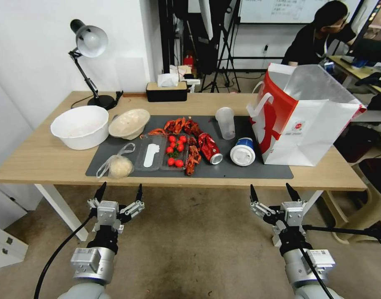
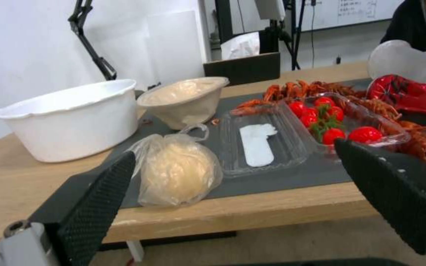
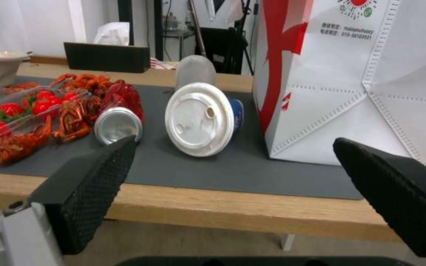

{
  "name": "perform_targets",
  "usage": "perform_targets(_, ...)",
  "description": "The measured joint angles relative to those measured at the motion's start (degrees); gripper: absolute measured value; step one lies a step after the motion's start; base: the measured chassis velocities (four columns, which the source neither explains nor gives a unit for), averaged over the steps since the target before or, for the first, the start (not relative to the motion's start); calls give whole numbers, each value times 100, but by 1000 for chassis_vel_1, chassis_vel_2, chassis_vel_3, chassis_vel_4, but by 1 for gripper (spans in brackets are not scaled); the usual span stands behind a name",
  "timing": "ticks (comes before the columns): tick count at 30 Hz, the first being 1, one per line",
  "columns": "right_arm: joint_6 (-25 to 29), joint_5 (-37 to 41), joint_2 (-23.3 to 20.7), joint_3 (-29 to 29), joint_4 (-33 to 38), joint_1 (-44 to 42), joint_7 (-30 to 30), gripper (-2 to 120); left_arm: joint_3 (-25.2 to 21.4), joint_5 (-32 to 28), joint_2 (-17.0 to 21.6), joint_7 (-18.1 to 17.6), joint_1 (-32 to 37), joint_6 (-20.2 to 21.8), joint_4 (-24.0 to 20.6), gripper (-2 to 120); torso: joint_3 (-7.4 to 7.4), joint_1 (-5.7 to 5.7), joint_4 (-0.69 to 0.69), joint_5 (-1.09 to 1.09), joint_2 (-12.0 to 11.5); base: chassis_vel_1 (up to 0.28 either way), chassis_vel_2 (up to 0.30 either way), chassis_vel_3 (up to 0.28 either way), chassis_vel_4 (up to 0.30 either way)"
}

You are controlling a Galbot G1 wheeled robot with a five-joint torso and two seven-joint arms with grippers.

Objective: Pick up the trash from the table and place it into the takeout bag.

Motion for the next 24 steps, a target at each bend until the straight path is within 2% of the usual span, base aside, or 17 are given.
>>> perform_targets(24,0,0,0,0,0,0,0,100,0,0,0,0,0,0,0,100,0,0,0,0,0,0,0,0,0)
